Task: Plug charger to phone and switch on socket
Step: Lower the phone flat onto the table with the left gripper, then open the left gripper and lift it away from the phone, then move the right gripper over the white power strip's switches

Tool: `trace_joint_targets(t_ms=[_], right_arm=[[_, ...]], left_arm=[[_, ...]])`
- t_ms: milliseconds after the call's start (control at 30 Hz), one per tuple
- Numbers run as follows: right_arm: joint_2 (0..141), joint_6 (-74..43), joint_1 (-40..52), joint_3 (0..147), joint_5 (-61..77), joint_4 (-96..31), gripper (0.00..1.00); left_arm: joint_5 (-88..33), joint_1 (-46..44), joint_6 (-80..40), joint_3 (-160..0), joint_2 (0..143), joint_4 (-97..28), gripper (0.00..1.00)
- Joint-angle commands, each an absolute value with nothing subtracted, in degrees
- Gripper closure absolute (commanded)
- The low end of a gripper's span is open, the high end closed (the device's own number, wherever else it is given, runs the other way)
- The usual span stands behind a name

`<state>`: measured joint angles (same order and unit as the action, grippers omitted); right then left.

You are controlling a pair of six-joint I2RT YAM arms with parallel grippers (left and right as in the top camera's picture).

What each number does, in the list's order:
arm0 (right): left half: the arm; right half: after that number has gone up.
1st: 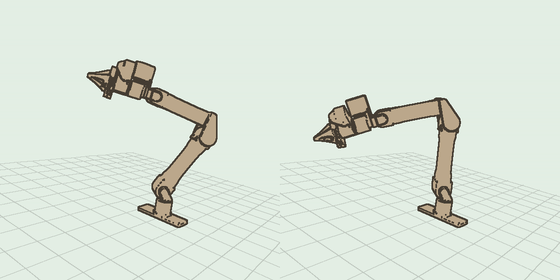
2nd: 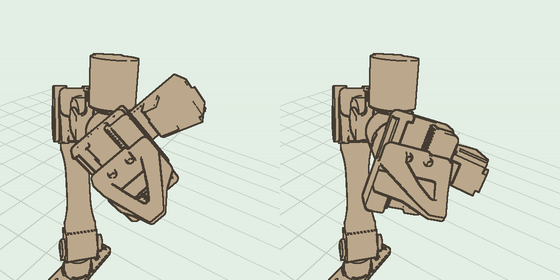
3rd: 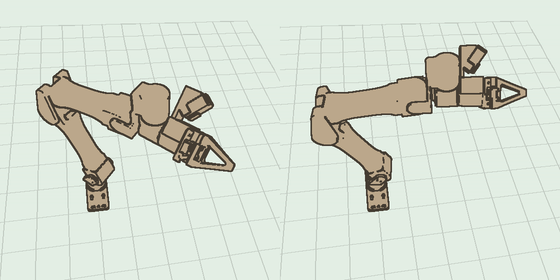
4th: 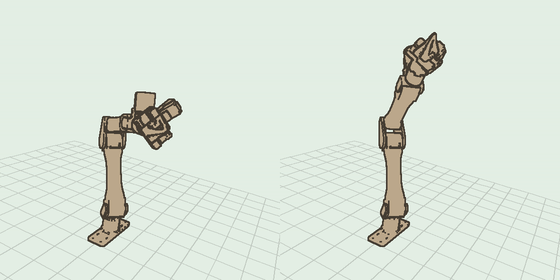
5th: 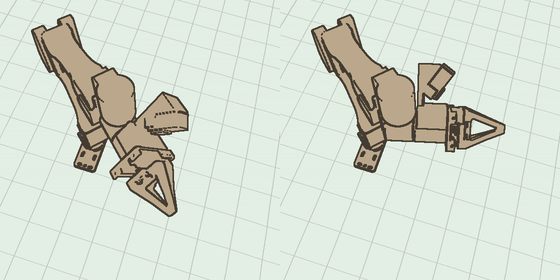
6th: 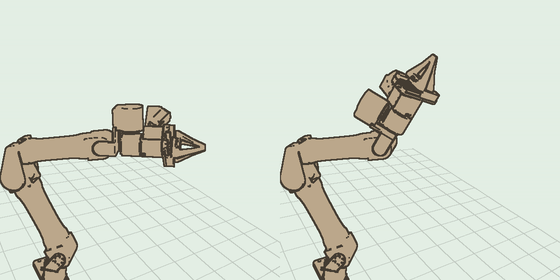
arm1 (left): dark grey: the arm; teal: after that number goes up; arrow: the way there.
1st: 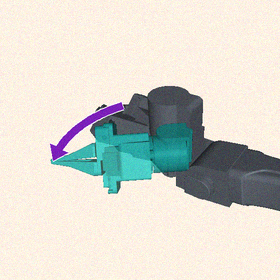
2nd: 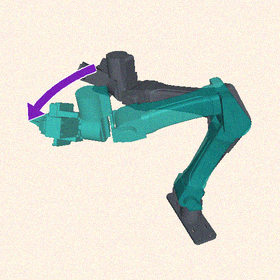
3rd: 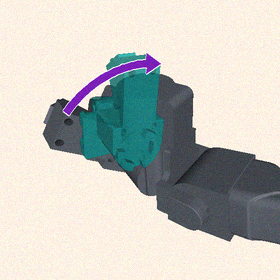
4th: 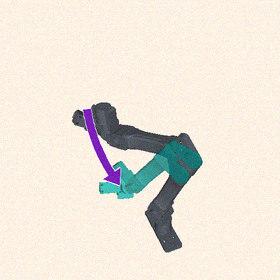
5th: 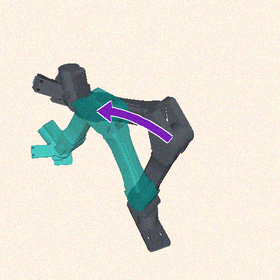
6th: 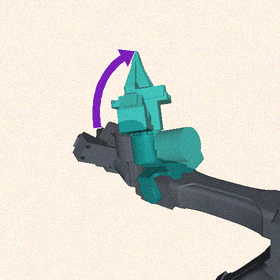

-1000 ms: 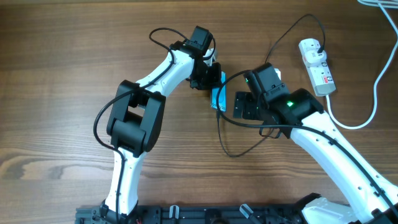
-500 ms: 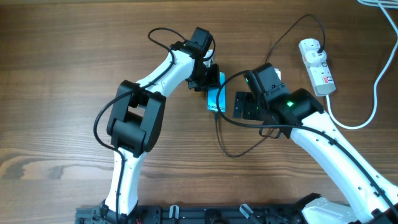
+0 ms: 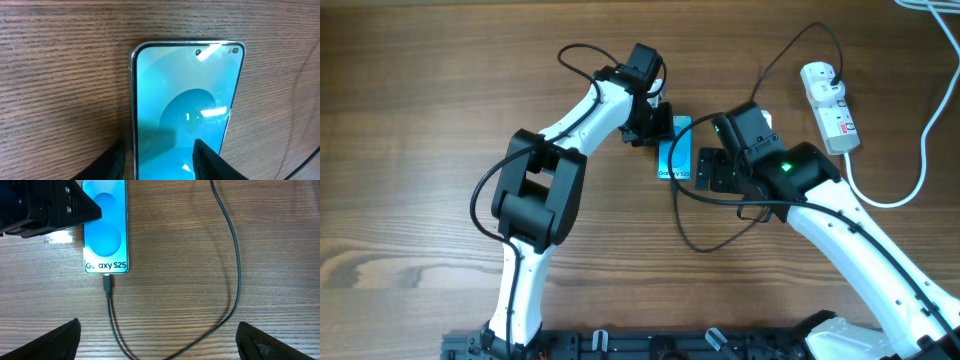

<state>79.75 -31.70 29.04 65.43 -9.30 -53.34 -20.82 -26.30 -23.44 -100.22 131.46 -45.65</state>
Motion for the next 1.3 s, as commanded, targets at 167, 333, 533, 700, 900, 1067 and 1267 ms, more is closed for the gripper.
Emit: trace_joint_targets(t_ms=[167, 333, 533, 700, 900, 1067, 1267], right_arm=[[80.25, -31.44, 28.84, 66.41, -7.25, -52.97, 0.00], [79.99, -31.46, 28.73, 66.52, -7.03, -52.99, 0.00], [79.29, -30.68, 28.73, 66.52, -7.03, -53.47, 0.00], [78.17, -31.62, 27.81, 67.09, -6.17, -53.28, 0.00], [76.58, -23.92, 18.92, 76.42, 6.28, -55.86, 0.00], [76.58, -22.65, 9.21, 84.40, 3.68, -56.42, 0.00], [77.03, -26.65, -1.23, 85.06, -11.38, -49.21, 0.00]], left_arm=[[-17.89, -23.42, -22.74, -99.33, 123.48, -48.34, 0.45], [-17.87, -20.60, -22.15, -99.33, 113.43, -51.27, 0.35], [-16.82, -16.69, -21.26, -99.33, 101.32, -55.66, 0.00], [-16.84, -14.50, -21.26, -99.33, 96.57, -57.58, 0.00], [-16.84, -14.28, -21.26, -99.33, 96.07, -58.15, 0.00], [-16.84, -14.28, -21.26, -99.33, 96.07, -58.13, 0.00], [-16.86, -14.31, -21.26, -99.33, 96.07, -58.13, 0.00]])
